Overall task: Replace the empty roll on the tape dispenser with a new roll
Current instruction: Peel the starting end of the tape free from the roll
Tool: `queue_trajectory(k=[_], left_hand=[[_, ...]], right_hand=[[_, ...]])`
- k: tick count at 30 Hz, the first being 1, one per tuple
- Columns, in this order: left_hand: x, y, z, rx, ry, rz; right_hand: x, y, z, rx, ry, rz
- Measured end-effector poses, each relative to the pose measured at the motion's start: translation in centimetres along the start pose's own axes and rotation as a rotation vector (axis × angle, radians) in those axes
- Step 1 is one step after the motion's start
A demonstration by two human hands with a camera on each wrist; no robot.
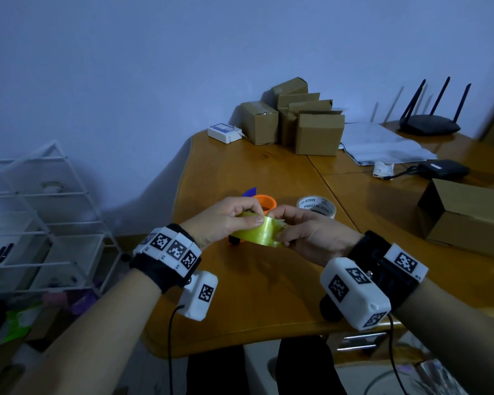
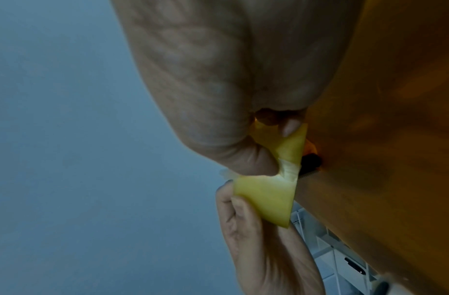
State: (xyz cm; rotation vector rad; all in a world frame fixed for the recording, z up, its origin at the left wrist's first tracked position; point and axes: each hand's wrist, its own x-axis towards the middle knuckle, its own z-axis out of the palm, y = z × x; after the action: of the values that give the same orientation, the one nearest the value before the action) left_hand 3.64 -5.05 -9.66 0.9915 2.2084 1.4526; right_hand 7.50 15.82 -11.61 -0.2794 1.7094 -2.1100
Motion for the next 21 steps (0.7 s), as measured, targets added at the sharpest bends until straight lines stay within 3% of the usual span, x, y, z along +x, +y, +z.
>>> queue_trajectory(k=[14, 18, 21], left_hand=[[0.13, 0.1, 0.1, 0.012, -0.052, -0.003], [0.6, 0.2, 0.31, 0.007, -0.021, -0.003], [0.56, -0.12, 0.22, -0.036, 0.006, -0.008]], right_hand=[[0.23, 0.23, 0.06, -0.03, 0.055, 0.015], [0.37, 0.39, -0.04, -0.052, 0.091, 0.001], [0.11, 0.45, -0.19, -0.023, 0.037, 0.007]])
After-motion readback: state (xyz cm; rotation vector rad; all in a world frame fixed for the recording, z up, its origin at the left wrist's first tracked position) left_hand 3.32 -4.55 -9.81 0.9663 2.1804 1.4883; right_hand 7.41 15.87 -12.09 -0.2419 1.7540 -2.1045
